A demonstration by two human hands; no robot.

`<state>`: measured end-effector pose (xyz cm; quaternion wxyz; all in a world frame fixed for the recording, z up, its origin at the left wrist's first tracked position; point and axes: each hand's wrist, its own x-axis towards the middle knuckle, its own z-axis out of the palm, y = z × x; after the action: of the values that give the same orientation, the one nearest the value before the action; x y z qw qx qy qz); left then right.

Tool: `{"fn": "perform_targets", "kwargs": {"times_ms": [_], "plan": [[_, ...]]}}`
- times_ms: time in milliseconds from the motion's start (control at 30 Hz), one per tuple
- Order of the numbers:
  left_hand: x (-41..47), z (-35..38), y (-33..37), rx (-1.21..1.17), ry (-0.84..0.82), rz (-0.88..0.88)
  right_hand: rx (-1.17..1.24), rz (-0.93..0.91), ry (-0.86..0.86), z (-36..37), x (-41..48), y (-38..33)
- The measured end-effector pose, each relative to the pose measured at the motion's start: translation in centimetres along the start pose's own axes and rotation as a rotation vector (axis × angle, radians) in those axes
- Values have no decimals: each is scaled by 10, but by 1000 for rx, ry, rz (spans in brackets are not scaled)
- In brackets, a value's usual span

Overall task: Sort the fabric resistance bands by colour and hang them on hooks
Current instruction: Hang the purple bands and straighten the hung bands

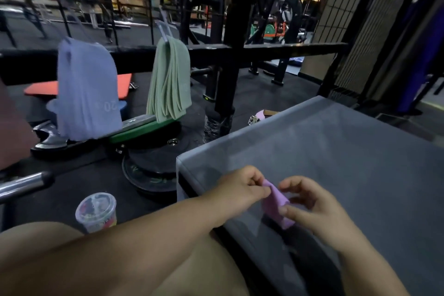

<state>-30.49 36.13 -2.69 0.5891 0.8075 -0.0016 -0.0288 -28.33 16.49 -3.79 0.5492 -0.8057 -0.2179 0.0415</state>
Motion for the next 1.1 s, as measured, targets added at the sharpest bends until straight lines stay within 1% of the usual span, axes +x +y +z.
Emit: {"fn": "perform_targets", "kwargs": {"times_ms": [133, 200, 333, 433, 533, 633, 800, 867, 967, 1033, 1100], "plan": [[-17, -28, 15, -170, -30, 58, 177, -83, -15, 20, 5, -27], [-25, -44, 19, -231, -28, 97, 244, -134, -57, 32, 8, -46], [-47, -76, 33, -263, -5, 191, 323, -217, -100, 61, 12, -84], [-64, -101, 40, -257, 44, 231, 315, -257, -120, 82, 16, -108], [-85, -126, 46, -275, 84, 235, 298, -301, -181, 104, 21, -133], [-102, -150, 49, -248, 185, 223, 304, -341, -211, 123, 26, -154], [-128, -183, 45, -284, 302, 279, 338, -388, -198, 156, 33, -189], [-140, -196, 43, -311, 321, 321, 342, -414, -219, 168, 36, -201], [-158, -218, 39, -256, 316, 369, 365, -432, -247, 187, 40, -219], [-169, -230, 38, -266, 315, 375, 362, -445, -251, 199, 42, -229], [-181, -241, 36, -275, 346, 373, 345, -458, -266, 212, 45, -240]]}}
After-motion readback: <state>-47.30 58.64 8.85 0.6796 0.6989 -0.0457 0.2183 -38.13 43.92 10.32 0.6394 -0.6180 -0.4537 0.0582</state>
